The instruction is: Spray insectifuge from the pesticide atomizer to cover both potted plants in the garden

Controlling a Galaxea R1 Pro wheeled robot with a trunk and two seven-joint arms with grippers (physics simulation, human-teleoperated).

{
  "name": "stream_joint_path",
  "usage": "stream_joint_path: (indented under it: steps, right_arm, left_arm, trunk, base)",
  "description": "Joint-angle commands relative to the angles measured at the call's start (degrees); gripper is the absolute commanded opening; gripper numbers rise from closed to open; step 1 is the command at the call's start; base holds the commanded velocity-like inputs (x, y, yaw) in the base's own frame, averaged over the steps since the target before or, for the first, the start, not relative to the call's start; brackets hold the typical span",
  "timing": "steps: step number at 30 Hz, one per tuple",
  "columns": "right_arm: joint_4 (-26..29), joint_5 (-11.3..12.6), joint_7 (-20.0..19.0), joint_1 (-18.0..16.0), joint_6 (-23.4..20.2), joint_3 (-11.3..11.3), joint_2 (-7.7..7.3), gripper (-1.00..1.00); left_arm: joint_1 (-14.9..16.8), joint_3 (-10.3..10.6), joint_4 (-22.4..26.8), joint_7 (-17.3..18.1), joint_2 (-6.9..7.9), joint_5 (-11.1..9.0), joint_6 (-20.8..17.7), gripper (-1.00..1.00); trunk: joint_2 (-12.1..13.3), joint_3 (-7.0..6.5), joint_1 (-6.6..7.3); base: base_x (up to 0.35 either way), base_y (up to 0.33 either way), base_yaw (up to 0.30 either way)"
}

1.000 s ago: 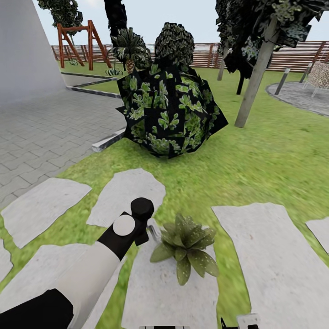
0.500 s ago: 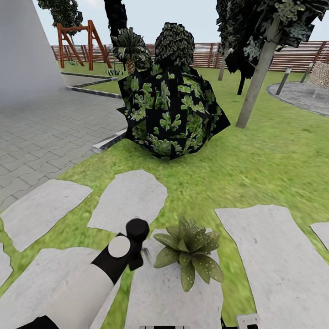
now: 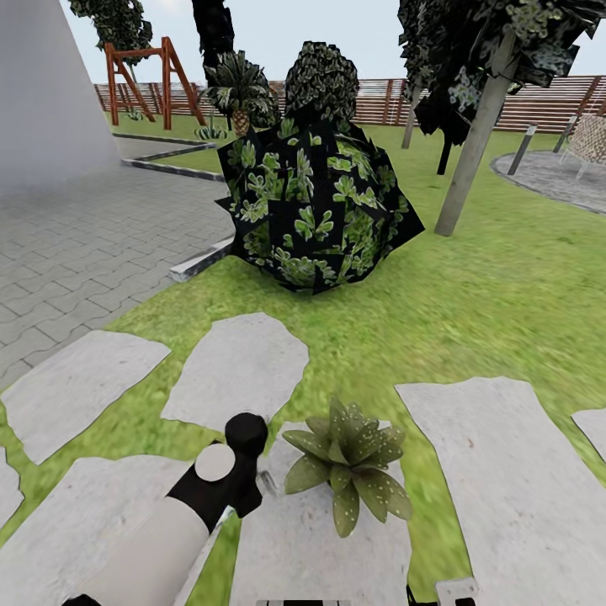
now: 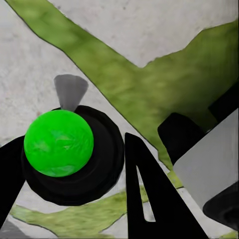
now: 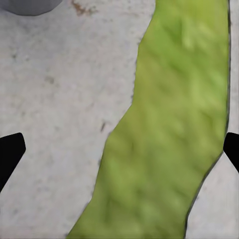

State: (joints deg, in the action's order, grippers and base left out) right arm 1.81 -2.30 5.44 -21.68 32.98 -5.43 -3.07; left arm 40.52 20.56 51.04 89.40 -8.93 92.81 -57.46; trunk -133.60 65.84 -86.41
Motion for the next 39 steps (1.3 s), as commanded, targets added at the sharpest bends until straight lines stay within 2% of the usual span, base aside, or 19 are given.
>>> stream_joint_path:
  steps: [1, 3, 5, 6, 9, 11, 14, 16, 19, 24, 31, 39]
  right_arm:
    - [0.0, -0.3, 0.6, 0.0, 0.1, -0.5, 0.01, 1.0]
    - [0.0, -0.3, 0.6, 0.0, 0.1, -0.5, 0.0, 1.0]
    - [0.0, -0.3, 0.5, 0.0, 0.1, -0.5, 0.0, 1.0]
    - [0.0, -0.3, 0.6, 0.0, 0.1, -0.5, 0.0, 1.0]
    - [0.0, -0.3, 0.6, 0.0, 0.1, -0.5, 0.0, 1.0]
    - [0.0, -0.3, 0.6, 0.0, 0.1, -0.5, 0.0, 1.0]
    - [0.0, -0.3, 0.6, 0.0, 0.0, -0.5, 0.0, 1.0]
    - [0.0, -0.3, 0.6, 0.0, 0.1, -0.5, 0.0, 1.0]
    - [0.0, -0.3, 0.6, 0.0, 0.1, -0.5, 0.0, 1.0]
    - [0.0, -0.3, 0.6, 0.0, 0.1, -0.5, 0.0, 1.0]
    - [0.0, -0.3, 0.5, 0.0, 0.1, -0.5, 0.0, 1.0]
    - [0.0, -0.3, 0.5, 0.0, 0.1, -0.5, 0.0, 1.0]
  left_arm:
    - [-0.6, -0.9, -0.3, 0.6, -0.15, 0.5, -0.6, -1.0]
    - [-0.8, -1.8, -0.4, -0.2, -0.34, -0.1, -0.8, -1.0]
    - [-1.0, -3.7, -0.5, -1.1, -0.53, -1.7, -1.0, -1.0]
    - [-1.5, -4.9, -0.6, -3.5, -0.61, -2.7, -1.1, -1.0]
    - [-3.2, -5.4, -0.6, -9.1, -0.58, -4.4, -1.1, -1.0]
    - [-3.4, -5.4, 0.2, -10.2, -0.74, -6.9, -1.1, -1.0]
    - [-3.2, -5.2, 2.2, -10.5, -1.06, -8.6, -1.1, -1.0]
    - [-3.1, -5.2, 5.7, -10.5, -1.06, -9.0, -1.0, -1.0]
    - [-3.2, -5.2, 6.6, -10.6, -1.06, -9.1, -0.9, -1.0]
    - [-4.0, -5.3, 5.9, -10.6, -0.62, -8.8, -0.8, -1.0]
    - [-4.2, -5.3, 1.1, -10.7, -0.47, -8.5, -0.8, -1.0]
    - [-4.3, -5.3, 0.6, -10.7, -0.38, -8.5, -0.8, -1.0]
  trunk:
    - [0.0, 0.04, 0.01]
    - [0.0, 0.04, 0.01]
    - [0.0, 0.04, 0.01]
    - [0.0, 0.04, 0.01]
    - [0.0, 0.04, 0.01]
    - [0.0, 0.04, 0.01]
    - [0.0, 0.04, 0.01]
    - [0.0, 0.04, 0.01]
    - [0.0, 0.04, 0.01]
    - [0.0, 0.04, 0.01]
    - [0.0, 0.04, 0.01]
    - [0.0, 0.04, 0.01]
  base:
    - [0.0, 0.0, 0.0]
    - [0.0, 0.0, 0.0]
    - [0.0, 0.0, 0.0]
    - [0.0, 0.0, 0.0]
    - [0.0, 0.0, 0.0]
    - [0.0, 0.0, 0.0]
    - [0.0, 0.0, 0.0]
    - [0.0, 0.0, 0.0]
    - [0.0, 0.0, 0.0]
    - [0.0, 0.0, -0.105]
    - [0.114, 0.014, -0.29]
    - [-0.057, 0.01, -0.102]
